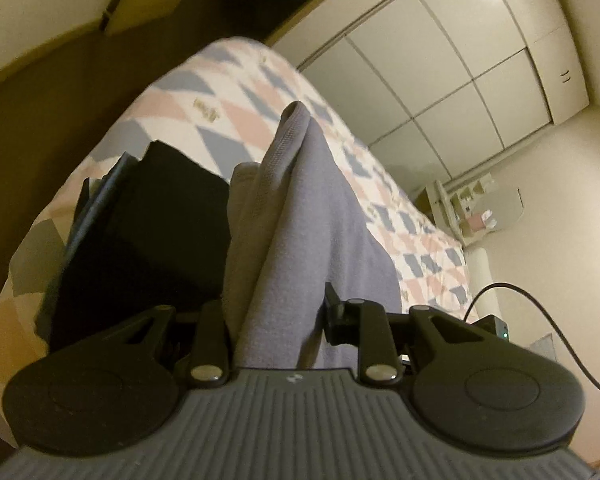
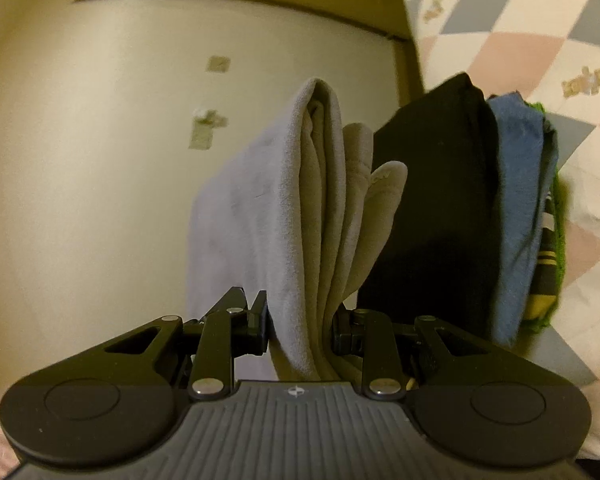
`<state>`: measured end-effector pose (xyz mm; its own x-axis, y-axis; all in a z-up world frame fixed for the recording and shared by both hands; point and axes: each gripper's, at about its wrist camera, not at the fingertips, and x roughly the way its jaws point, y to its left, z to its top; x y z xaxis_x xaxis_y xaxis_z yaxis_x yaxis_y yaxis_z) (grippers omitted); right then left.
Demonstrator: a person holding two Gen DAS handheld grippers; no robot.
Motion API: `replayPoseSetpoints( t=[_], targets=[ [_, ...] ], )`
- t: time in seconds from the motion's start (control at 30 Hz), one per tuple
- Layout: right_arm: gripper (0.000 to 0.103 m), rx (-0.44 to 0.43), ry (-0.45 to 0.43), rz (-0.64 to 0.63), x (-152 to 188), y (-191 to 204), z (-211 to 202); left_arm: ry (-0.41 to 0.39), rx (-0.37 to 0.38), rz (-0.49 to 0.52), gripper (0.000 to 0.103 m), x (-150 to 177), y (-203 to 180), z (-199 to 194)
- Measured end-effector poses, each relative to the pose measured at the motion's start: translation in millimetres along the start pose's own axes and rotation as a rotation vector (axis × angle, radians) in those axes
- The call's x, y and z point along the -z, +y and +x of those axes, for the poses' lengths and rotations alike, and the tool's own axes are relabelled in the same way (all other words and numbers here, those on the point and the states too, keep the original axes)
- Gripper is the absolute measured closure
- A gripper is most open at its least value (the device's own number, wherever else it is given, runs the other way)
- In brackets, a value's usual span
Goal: Fold clothes
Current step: 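Carry the folded grey pants with both grippers to the clothes stack, then lower the grey pants onto the black and blue clothes stack, open both grippers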
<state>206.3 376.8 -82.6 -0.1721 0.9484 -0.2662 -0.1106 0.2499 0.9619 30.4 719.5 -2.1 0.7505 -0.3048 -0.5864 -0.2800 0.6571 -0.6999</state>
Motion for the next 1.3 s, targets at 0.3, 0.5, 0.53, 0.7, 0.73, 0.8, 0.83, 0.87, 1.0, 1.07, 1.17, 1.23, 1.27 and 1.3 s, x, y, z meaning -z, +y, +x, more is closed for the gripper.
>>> replayPoseSetpoints(
  t=[0.3, 0.5, 0.53, 0.7, 0.73, 0.8, 0.83, 0.87, 1.0, 1.07, 1.17, 1.23, 1.27, 1.3],
  targets=[
    [0.075, 0.142, -0.06, 0.09, -25, -22, 54, 0.113, 0.063, -0.06, 0.08, -32, 61, 54],
    [0.074, 0.192, -0.07, 0.119, -38, -35, 68, 0.172, 0.016, -0.071, 0.076, -39, 90, 87],
    [0.073, 0.209, -0.066, 0.123, -40, -40, 72, 0.187, -0.003, -0.079, 0.073, -36, 96, 92],
    [0.069, 0.271, -0.086, 0.135, -44, -60, 81, 0.19, 0.035, -0.139, 0.075, -30, 102, 93],
    [0.066, 0.27, -0.091, 0.127, -43, -59, 82, 0.187, 0.042, -0.131, 0.075, -31, 98, 91],
    [0.073, 0.276, -0.1, 0.086, -41, -50, 79, 0.184, 0.048, -0.109, 0.075, -32, 92, 89],
    [0.075, 0.279, -0.104, 0.065, -40, -45, 78, 0.183, 0.047, -0.101, 0.073, -32, 91, 90],
    [0.075, 0.278, -0.11, 0.056, -39, -40, 76, 0.187, 0.046, -0.103, 0.073, -31, 93, 92],
    [0.074, 0.302, -0.129, 0.047, -39, -37, 69, 0.216, 0.004, -0.119, 0.066, -28, 107, 104],
    [0.066, 0.339, -0.156, 0.005, -38, -32, 64, 0.201, 0.0, -0.129, 0.066, -31, 107, 98],
    [0.059, 0.395, -0.198, -0.06, -36, -23, 56, 0.153, -0.06, -0.055, 0.07, -41, 93, 77],
    [0.054, 0.432, -0.226, -0.103, -34, -18, 51, 0.093, -0.095, -0.015, 0.07, -47, 83, 60],
    [0.054, 0.451, -0.24, -0.125, -33, -15, 48, 0.059, -0.112, 0.005, 0.07, -50, 79, 52],
    [0.053, 0.469, -0.254, -0.147, -33, -12, 45, 0.025, -0.123, 0.022, 0.07, -53, 74, 45]
  ],
)
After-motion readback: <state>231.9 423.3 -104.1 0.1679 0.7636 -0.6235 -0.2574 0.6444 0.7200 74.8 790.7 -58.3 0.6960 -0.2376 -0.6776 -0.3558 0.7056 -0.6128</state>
